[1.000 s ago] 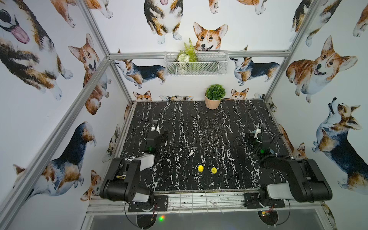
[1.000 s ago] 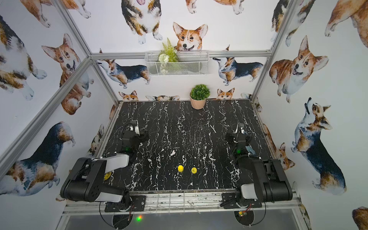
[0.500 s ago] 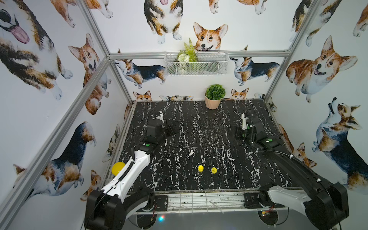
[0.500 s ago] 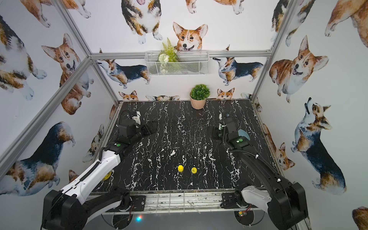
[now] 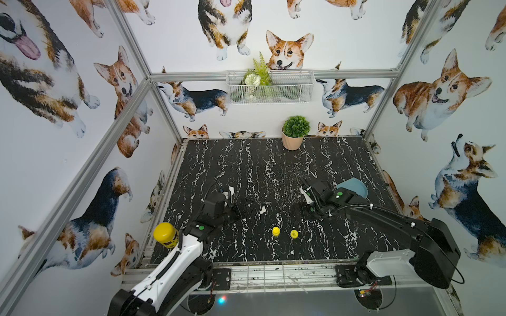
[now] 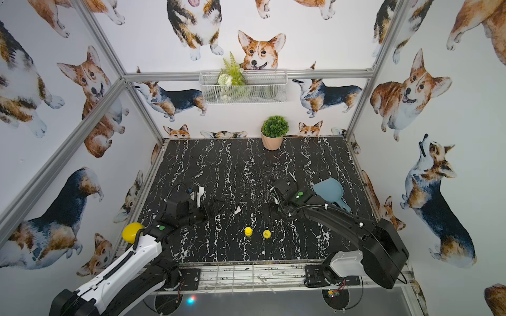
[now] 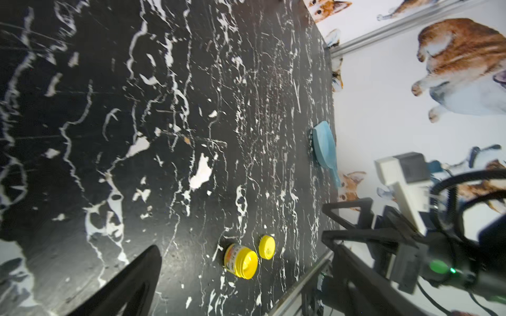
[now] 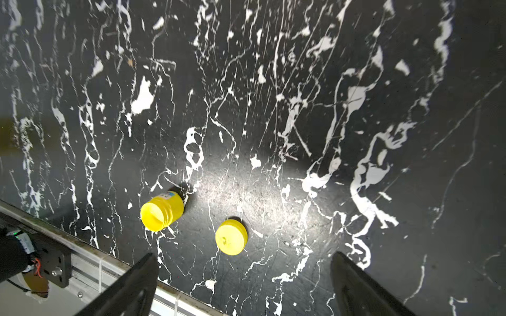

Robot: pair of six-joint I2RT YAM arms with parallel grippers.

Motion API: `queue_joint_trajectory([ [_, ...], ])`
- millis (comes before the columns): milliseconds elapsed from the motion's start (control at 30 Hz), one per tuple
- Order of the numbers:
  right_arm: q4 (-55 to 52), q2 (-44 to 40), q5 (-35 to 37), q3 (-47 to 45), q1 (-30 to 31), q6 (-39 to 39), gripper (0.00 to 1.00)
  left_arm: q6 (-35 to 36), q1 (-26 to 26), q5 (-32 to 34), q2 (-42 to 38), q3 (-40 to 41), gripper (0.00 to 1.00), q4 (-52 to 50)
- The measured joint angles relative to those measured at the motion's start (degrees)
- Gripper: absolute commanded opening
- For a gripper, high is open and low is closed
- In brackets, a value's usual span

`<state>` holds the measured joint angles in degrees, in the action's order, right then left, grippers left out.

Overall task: Close the paint jar lid
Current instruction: Pick up the lid from the center of the board.

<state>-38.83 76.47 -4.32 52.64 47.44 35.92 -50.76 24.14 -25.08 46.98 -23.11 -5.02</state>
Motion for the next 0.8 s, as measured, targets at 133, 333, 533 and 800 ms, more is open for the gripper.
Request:
queue_joint_trajectory([
  [133, 0.0, 2.75, -0.37, 0.9, 4.81, 1.38, 0.99, -0.85, 0.74, 0.85, -3.96, 2.78, 1.0, 0.46],
  [333, 0.04, 11.13, -0.35, 6.84, 10.56, 1.88, 0.93, -2.89, 0.92, 8.33, -5.73, 4.48, 1.0, -2.62],
  [533, -0.98, 18.93, -0.11, 13.88, 13.6, 2.64, 0.91, -2.73, 0.94, 13.73, -5.95, 4.57, 1.0, -5.88],
  [800, -4.5, 20.26, 2.8, 15.23, 14.78, 4.48, 0.91, -1.75, 0.94, 15.98, -10.88, 5.9, 1.0, -6.58],
])
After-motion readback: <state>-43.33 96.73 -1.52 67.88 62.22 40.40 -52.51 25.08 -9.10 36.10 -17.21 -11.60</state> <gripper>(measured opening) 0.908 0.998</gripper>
